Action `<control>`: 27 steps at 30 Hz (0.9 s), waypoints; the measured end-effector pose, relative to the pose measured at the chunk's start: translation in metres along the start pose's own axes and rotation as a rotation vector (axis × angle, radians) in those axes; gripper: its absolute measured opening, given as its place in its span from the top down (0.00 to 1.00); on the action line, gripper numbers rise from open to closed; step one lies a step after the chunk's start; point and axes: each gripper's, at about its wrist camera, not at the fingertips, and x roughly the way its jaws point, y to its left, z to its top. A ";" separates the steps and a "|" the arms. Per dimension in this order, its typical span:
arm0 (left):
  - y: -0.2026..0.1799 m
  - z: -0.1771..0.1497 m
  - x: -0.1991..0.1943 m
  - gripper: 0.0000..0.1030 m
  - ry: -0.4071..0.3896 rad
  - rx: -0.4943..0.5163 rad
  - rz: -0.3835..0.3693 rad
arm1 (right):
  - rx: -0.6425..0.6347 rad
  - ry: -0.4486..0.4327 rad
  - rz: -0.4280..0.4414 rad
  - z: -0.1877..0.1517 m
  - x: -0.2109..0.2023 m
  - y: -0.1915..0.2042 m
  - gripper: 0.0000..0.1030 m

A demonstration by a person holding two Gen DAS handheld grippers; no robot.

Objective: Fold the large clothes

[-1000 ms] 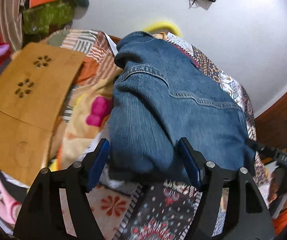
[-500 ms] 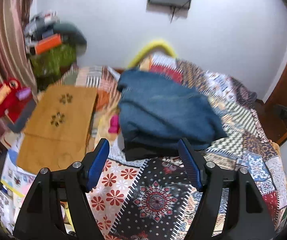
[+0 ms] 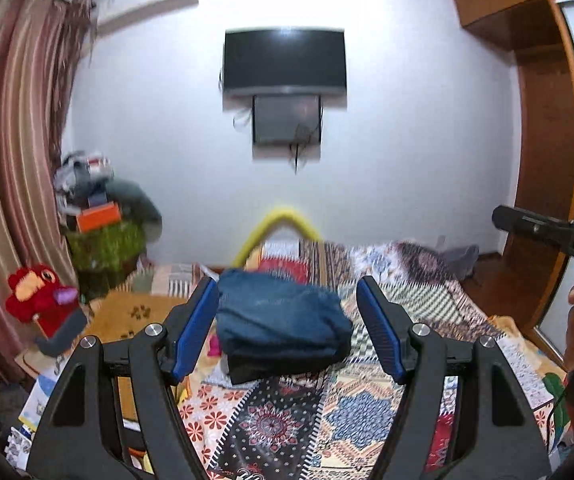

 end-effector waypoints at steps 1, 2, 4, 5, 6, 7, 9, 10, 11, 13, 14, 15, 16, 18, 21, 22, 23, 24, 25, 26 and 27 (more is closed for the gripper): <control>-0.003 -0.001 -0.011 0.30 -0.024 0.000 -0.001 | -0.009 -0.026 -0.004 -0.002 -0.011 0.005 0.33; -0.006 -0.002 -0.022 0.29 -0.050 -0.003 0.004 | -0.019 -0.045 -0.012 -0.004 -0.017 0.009 0.33; -0.010 -0.005 -0.039 0.28 -0.085 -0.012 0.013 | -0.052 -0.088 -0.025 -0.007 -0.032 0.018 0.32; -0.011 -0.007 -0.047 0.27 -0.099 -0.020 0.006 | -0.067 -0.103 -0.034 -0.008 -0.037 0.022 0.32; -0.012 -0.008 -0.052 0.27 -0.108 -0.024 0.004 | -0.084 -0.117 -0.047 -0.010 -0.041 0.026 0.32; -0.014 -0.009 -0.059 0.27 -0.123 -0.028 0.007 | -0.103 -0.128 -0.058 -0.011 -0.045 0.031 0.31; -0.017 -0.012 -0.071 0.24 -0.156 -0.032 0.015 | -0.128 -0.144 -0.076 -0.015 -0.049 0.038 0.27; -0.019 -0.013 -0.076 0.24 -0.168 -0.031 0.020 | -0.135 -0.151 -0.083 -0.017 -0.050 0.040 0.24; -0.021 -0.013 -0.078 0.24 -0.177 -0.031 0.026 | -0.141 -0.158 -0.088 -0.018 -0.051 0.042 0.22; -0.025 -0.015 -0.083 0.21 -0.188 -0.030 0.031 | -0.157 -0.171 -0.100 -0.019 -0.052 0.046 0.15; -0.027 -0.015 -0.085 0.12 -0.190 -0.029 0.032 | -0.165 -0.177 -0.105 -0.018 -0.052 0.048 0.12; -0.028 -0.016 -0.086 0.08 -0.193 -0.029 0.038 | -0.171 -0.179 -0.113 -0.018 -0.053 0.049 0.01; -0.030 -0.016 -0.089 0.02 -0.204 -0.030 0.051 | -0.179 -0.185 -0.127 -0.017 -0.052 0.050 0.00; -0.034 -0.017 -0.093 0.00 -0.225 -0.027 0.075 | -0.198 -0.204 -0.151 -0.017 -0.053 0.053 0.00; -0.035 -0.018 -0.094 0.00 -0.222 -0.028 0.072 | -0.218 -0.194 -0.174 -0.017 -0.049 0.055 0.00; -0.035 -0.017 -0.093 0.00 -0.220 -0.031 0.070 | -0.222 -0.185 -0.174 -0.017 -0.047 0.055 0.00; -0.036 -0.018 -0.093 0.00 -0.218 -0.032 0.069 | -0.224 -0.181 -0.172 -0.017 -0.046 0.055 0.00; -0.036 -0.018 -0.093 0.00 -0.216 -0.032 0.071 | -0.224 -0.177 -0.172 -0.017 -0.045 0.055 0.00; -0.037 -0.019 -0.093 0.00 -0.214 -0.033 0.071 | -0.224 -0.174 -0.173 -0.019 -0.045 0.055 0.00; -0.038 -0.020 -0.093 0.00 -0.211 -0.033 0.071 | -0.224 -0.171 -0.173 -0.020 -0.044 0.055 0.00; -0.039 -0.021 -0.093 0.00 -0.210 -0.034 0.071 | -0.224 -0.169 -0.173 -0.019 -0.044 0.054 0.00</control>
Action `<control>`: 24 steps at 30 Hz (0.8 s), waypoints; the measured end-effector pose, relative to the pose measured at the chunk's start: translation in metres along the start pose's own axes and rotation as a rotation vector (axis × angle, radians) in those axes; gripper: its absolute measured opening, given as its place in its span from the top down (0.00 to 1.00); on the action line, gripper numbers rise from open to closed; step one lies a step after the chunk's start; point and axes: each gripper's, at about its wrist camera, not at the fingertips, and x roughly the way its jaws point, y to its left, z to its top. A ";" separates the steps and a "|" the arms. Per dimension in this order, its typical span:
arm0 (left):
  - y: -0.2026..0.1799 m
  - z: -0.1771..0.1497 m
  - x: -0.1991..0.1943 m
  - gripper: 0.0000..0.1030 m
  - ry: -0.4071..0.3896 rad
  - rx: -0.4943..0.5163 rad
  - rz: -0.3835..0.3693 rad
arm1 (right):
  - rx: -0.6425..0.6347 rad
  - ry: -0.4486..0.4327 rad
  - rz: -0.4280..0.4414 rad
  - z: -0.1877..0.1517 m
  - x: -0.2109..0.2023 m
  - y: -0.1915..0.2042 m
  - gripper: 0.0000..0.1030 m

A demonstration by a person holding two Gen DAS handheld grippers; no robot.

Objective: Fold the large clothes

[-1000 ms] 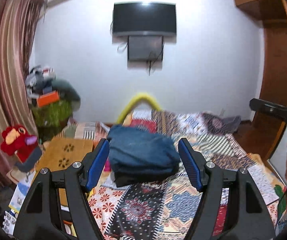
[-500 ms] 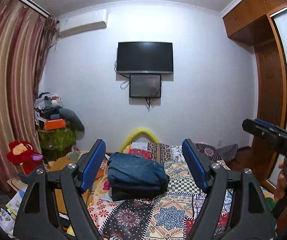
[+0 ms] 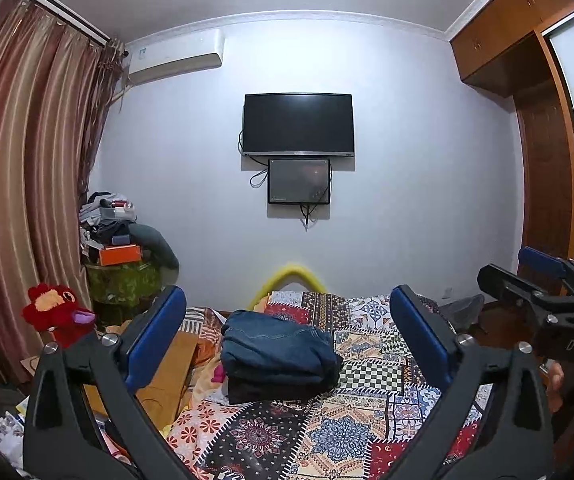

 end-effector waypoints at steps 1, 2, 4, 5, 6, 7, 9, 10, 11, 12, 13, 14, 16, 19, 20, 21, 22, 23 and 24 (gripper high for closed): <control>0.000 -0.001 -0.001 0.00 0.001 -0.002 0.001 | 0.002 0.000 -0.001 -0.005 -0.003 0.000 0.00; -0.001 -0.002 -0.001 0.00 0.003 -0.003 0.001 | 0.004 0.001 -0.001 -0.005 -0.004 -0.001 0.00; 0.000 -0.002 -0.002 0.00 0.005 -0.009 0.002 | 0.010 0.007 0.004 -0.007 -0.005 -0.002 0.00; 0.000 -0.003 -0.001 0.00 0.007 -0.012 0.002 | 0.013 0.009 0.005 -0.007 -0.005 -0.003 0.00; 0.001 -0.002 -0.001 0.00 0.008 -0.014 0.001 | 0.015 0.010 0.005 -0.008 -0.006 -0.003 0.00; 0.002 -0.003 0.000 0.00 0.010 -0.016 0.000 | 0.018 0.012 0.004 -0.008 -0.006 -0.003 0.00; 0.002 -0.003 0.000 0.00 0.013 -0.016 0.000 | 0.026 0.020 0.007 -0.007 -0.005 -0.006 0.00; 0.001 -0.004 0.000 0.00 0.015 -0.015 0.001 | 0.029 0.025 0.010 -0.008 -0.005 -0.007 0.00; 0.001 -0.004 0.001 0.00 0.016 -0.014 0.002 | 0.032 0.028 0.012 -0.008 -0.005 -0.007 0.00; 0.001 -0.004 0.001 0.00 0.018 -0.014 0.003 | 0.033 0.031 0.013 -0.007 -0.005 -0.008 0.00; 0.001 -0.005 0.002 0.00 0.019 -0.014 0.003 | 0.034 0.033 0.014 -0.008 -0.005 -0.007 0.00; 0.001 -0.005 0.002 0.00 0.021 -0.015 0.004 | 0.035 0.037 0.015 -0.008 -0.005 -0.007 0.00; 0.001 -0.006 0.003 0.00 0.026 -0.017 0.003 | 0.039 0.042 0.019 -0.008 -0.005 -0.008 0.00; 0.001 -0.007 0.005 0.00 0.034 -0.020 0.006 | 0.045 0.046 0.022 -0.008 -0.006 -0.008 0.00; 0.002 -0.007 0.006 0.00 0.038 -0.023 0.005 | 0.046 0.046 0.022 -0.008 -0.006 -0.008 0.00; 0.001 -0.008 0.006 0.00 0.040 -0.025 0.004 | 0.047 0.047 0.021 -0.007 -0.007 -0.008 0.00; 0.001 -0.008 0.007 0.00 0.042 -0.026 0.003 | 0.048 0.048 0.021 -0.008 -0.007 -0.008 0.00; 0.001 -0.008 0.008 0.00 0.046 -0.027 0.004 | 0.049 0.049 0.021 -0.008 -0.008 -0.008 0.00; 0.001 -0.009 0.009 0.00 0.048 -0.027 0.005 | 0.050 0.050 0.021 -0.008 -0.008 -0.008 0.00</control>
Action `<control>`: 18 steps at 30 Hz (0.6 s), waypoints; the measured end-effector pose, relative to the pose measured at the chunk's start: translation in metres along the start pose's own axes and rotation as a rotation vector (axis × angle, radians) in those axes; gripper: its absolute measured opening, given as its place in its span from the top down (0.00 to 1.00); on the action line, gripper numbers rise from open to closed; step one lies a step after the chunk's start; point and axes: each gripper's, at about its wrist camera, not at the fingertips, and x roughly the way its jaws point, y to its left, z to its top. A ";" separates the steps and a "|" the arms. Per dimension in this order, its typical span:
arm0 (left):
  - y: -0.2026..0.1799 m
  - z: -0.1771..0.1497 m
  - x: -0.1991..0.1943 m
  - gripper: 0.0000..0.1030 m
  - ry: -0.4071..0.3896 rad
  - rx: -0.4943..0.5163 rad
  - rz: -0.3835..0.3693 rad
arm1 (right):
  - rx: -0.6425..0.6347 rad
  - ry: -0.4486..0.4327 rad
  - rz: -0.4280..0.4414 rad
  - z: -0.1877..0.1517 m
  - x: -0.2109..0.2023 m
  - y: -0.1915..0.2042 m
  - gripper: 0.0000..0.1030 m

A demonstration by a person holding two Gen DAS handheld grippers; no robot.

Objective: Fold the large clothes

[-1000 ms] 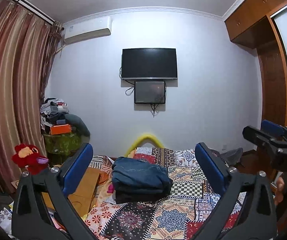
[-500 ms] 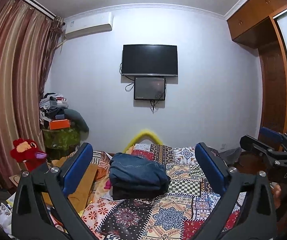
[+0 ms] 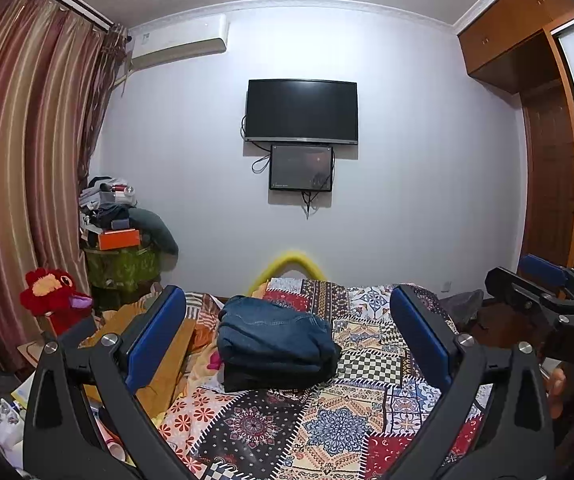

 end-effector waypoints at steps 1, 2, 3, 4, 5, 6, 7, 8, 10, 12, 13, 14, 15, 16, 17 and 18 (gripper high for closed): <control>0.000 0.000 0.001 0.00 0.002 0.000 -0.001 | 0.002 0.000 0.000 -0.001 0.000 -0.001 0.00; 0.000 -0.001 0.001 0.00 0.004 -0.001 -0.001 | 0.003 0.000 -0.001 0.000 0.000 -0.001 0.00; 0.000 -0.001 0.002 0.00 0.006 -0.001 0.000 | 0.003 0.002 -0.001 0.001 0.000 -0.002 0.00; 0.000 -0.001 0.003 0.00 0.008 -0.002 -0.001 | 0.004 0.004 -0.002 0.000 0.000 -0.002 0.00; 0.000 -0.002 0.004 0.00 0.010 -0.004 -0.002 | 0.003 0.006 -0.004 0.000 0.000 -0.003 0.00; 0.000 -0.002 0.004 0.00 0.012 -0.005 -0.002 | 0.003 0.007 -0.005 0.001 0.001 -0.003 0.00; 0.001 -0.002 0.004 0.00 0.013 -0.007 -0.002 | 0.002 0.007 -0.005 0.001 0.001 -0.003 0.00; 0.001 -0.002 0.005 0.00 0.015 -0.011 -0.008 | 0.001 0.007 -0.006 0.001 0.000 -0.003 0.00; 0.002 -0.002 0.005 0.00 0.019 -0.016 -0.026 | -0.001 0.008 -0.007 0.001 0.000 -0.003 0.00; 0.001 -0.002 0.006 0.00 0.024 -0.018 -0.037 | -0.004 0.009 -0.008 0.002 0.000 -0.003 0.00; 0.001 -0.002 0.006 0.00 0.024 -0.016 -0.040 | -0.006 0.009 -0.008 0.001 0.000 -0.002 0.00; 0.001 -0.003 0.007 0.00 0.025 -0.015 -0.043 | -0.007 0.009 -0.008 0.001 0.000 -0.002 0.00; 0.000 -0.003 0.007 0.00 0.030 -0.011 -0.050 | -0.006 0.008 -0.009 0.002 -0.001 -0.002 0.00; 0.000 -0.002 0.008 0.00 0.035 -0.008 -0.056 | -0.006 0.008 -0.009 0.002 0.000 -0.002 0.00; -0.001 -0.003 0.008 0.00 0.035 -0.007 -0.059 | -0.005 0.007 -0.009 0.002 0.000 -0.001 0.00; -0.001 -0.003 0.008 0.00 0.033 -0.007 -0.057 | -0.005 0.008 -0.009 0.002 0.001 -0.001 0.00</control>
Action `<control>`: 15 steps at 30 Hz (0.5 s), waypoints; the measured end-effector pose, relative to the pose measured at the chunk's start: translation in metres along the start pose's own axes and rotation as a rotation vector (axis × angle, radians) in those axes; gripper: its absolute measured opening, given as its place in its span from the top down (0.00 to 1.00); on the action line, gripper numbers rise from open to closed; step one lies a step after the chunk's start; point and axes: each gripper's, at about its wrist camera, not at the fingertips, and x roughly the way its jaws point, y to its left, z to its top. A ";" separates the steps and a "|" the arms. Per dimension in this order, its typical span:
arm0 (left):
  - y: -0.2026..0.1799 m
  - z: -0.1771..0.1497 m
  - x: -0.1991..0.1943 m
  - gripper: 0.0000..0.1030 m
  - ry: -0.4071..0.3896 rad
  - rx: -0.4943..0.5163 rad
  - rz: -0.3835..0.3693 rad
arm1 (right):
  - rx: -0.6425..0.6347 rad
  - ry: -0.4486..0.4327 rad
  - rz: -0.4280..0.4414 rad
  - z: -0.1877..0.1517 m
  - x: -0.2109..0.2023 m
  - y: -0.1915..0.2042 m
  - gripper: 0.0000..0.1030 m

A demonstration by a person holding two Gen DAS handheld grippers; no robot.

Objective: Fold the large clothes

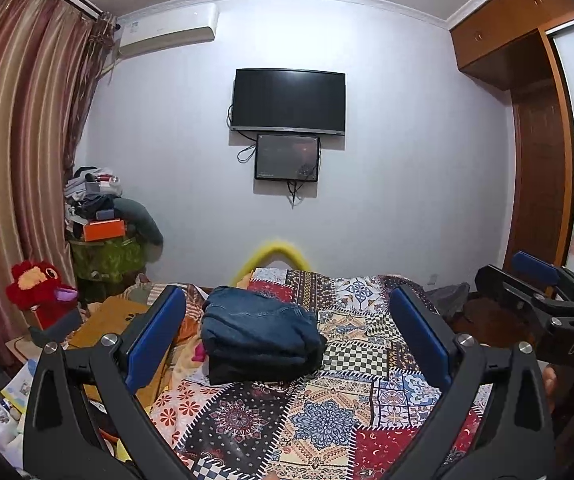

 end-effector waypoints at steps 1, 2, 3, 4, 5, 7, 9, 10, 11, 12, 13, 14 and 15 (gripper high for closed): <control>0.000 0.000 0.000 0.00 -0.002 0.002 0.002 | 0.000 0.001 0.002 0.000 0.000 0.000 0.00; -0.001 0.000 0.000 0.00 -0.003 0.001 0.001 | 0.001 0.002 0.002 0.000 0.000 0.000 0.00; -0.001 -0.001 0.000 0.00 -0.002 0.000 -0.001 | 0.001 0.002 0.001 0.000 0.001 0.000 0.00; -0.001 -0.001 0.000 0.00 -0.001 -0.002 -0.004 | 0.000 0.002 0.001 0.000 0.001 0.000 0.00; -0.001 -0.001 0.000 0.00 0.000 -0.005 -0.007 | 0.001 0.002 0.000 0.000 0.001 0.000 0.00; -0.001 -0.001 0.000 0.00 -0.002 -0.008 -0.010 | 0.002 0.002 0.001 0.000 0.001 -0.001 0.00; -0.001 0.000 0.000 0.00 -0.003 -0.009 -0.009 | 0.005 0.001 0.000 0.001 0.001 -0.001 0.00; 0.000 0.000 0.000 0.00 -0.003 -0.011 -0.009 | 0.006 0.000 -0.001 0.001 0.001 -0.001 0.00; 0.000 0.000 0.000 0.00 -0.003 -0.013 -0.011 | 0.006 0.000 -0.003 0.001 0.001 -0.001 0.00; 0.000 0.000 0.000 0.00 -0.003 -0.015 -0.014 | 0.007 -0.001 -0.003 0.001 0.001 -0.001 0.00; 0.000 0.000 0.000 0.00 -0.003 -0.018 -0.015 | 0.007 0.000 -0.003 0.001 0.001 -0.001 0.00; 0.001 0.000 0.000 0.00 -0.003 -0.020 -0.017 | 0.007 0.000 -0.004 0.001 0.001 -0.001 0.00; 0.001 0.000 0.000 0.00 -0.002 -0.022 -0.018 | 0.007 0.000 -0.005 0.001 0.001 -0.001 0.00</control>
